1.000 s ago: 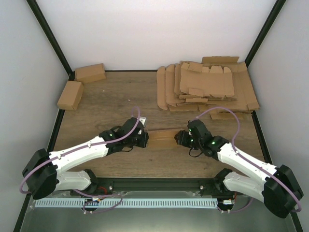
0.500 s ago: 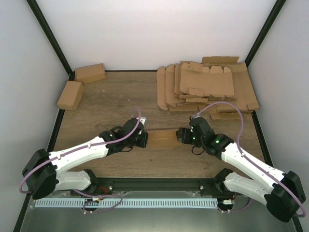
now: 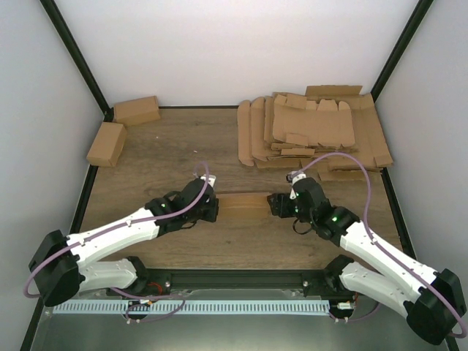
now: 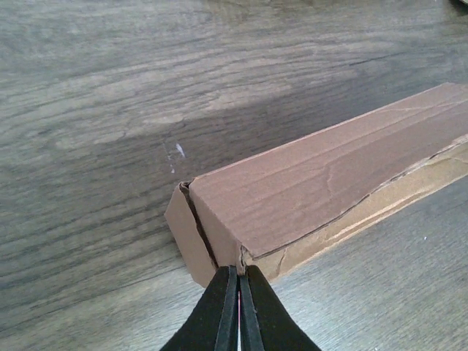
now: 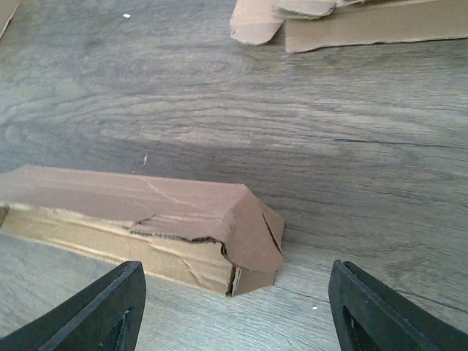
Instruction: Fold the paper box
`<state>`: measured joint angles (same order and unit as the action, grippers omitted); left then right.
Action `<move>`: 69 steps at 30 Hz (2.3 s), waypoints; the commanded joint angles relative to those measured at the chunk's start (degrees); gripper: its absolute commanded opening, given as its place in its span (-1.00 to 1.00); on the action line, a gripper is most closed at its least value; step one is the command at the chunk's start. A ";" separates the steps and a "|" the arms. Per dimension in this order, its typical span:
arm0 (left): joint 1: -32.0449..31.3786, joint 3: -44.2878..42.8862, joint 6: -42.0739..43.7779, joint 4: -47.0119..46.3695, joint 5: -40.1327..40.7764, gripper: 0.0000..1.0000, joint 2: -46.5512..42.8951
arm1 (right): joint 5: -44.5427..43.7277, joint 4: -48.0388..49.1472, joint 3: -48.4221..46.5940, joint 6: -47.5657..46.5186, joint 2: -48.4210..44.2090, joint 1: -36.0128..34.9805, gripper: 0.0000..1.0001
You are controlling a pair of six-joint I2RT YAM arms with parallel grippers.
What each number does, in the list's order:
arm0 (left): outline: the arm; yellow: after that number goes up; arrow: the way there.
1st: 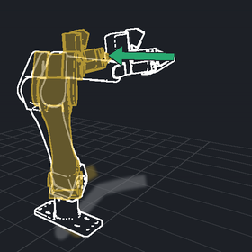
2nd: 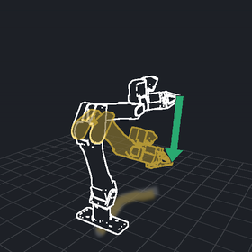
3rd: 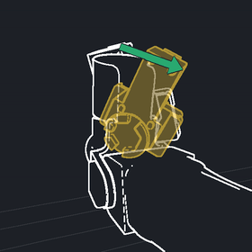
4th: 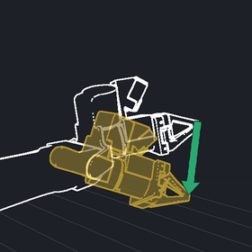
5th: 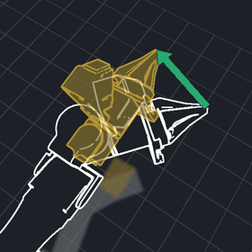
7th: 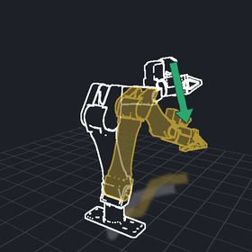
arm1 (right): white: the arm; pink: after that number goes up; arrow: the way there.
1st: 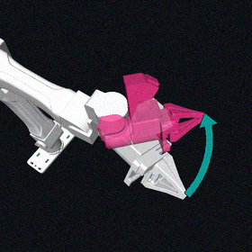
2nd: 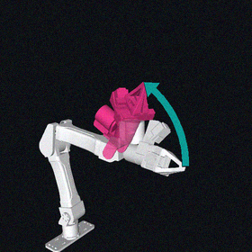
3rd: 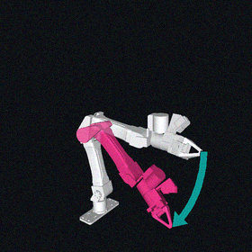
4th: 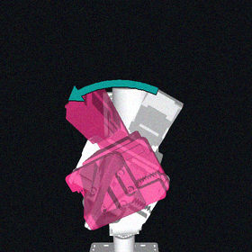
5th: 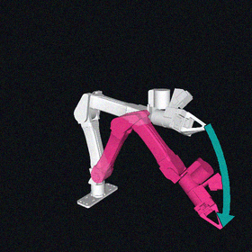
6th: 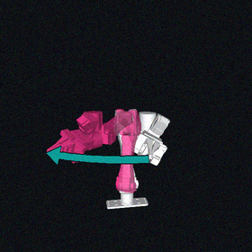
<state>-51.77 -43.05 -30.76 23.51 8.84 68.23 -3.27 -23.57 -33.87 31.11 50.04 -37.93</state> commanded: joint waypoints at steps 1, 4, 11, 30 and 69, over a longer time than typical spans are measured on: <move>0.92 -1.73 2.14 1.29 2.22 -0.91 -2.31 | 4.71 4.45 1.02 -5.26 -0.26 0.39 0.43; 1.47 -1.54 2.69 1.67 2.05 -0.91 -2.98 | 5.85 5.17 0.96 -6.71 0.28 0.40 0.43; 2.49 -0.67 3.36 1.80 1.49 -0.91 -3.60 | 7.66 7.30 1.61 -9.00 0.68 0.49 0.37; 4.65 0.72 3.72 0.98 -0.93 -0.91 -5.06 | 2.26 11.95 0.30 -12.61 9.30 0.71 0.05; 5.49 4.85 0.01 -3.00 -2.34 -0.08 -4.64 | 6.03 9.28 -8.77 -21.20 19.33 0.76 -0.99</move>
<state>-46.48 -39.79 -29.32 22.74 6.17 63.77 1.58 -11.46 -40.01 9.91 68.97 -37.21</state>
